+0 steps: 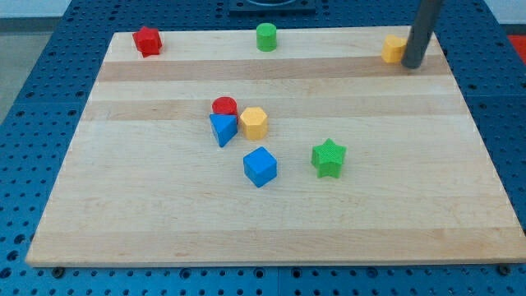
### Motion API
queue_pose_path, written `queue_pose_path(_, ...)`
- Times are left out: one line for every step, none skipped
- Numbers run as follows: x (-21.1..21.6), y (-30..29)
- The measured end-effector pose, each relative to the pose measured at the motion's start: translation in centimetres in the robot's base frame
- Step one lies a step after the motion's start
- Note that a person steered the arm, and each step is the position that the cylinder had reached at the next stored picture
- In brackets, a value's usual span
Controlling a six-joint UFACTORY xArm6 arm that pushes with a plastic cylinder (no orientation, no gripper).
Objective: Move the yellow heart to the parallel right of the green circle
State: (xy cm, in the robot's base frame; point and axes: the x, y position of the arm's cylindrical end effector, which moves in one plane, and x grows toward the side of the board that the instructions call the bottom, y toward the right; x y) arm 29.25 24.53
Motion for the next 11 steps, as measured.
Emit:
queue_pose_path(-0.8,0.8)
queue_pose_path(-1.5,-1.0)
queue_pose_path(-1.5,-2.2)
queue_pose_path(-1.1,-2.9)
queue_pose_path(-1.1,-3.1)
queue_pose_path(-2.9,-3.1)
queue_pose_path(-4.8,-3.1)
queue_pose_path(-6.0,-3.1)
queue_pose_path(-3.8,-3.6)
queue_pose_path(-2.0,-6.3)
queue_pose_path(-2.6,-7.4)
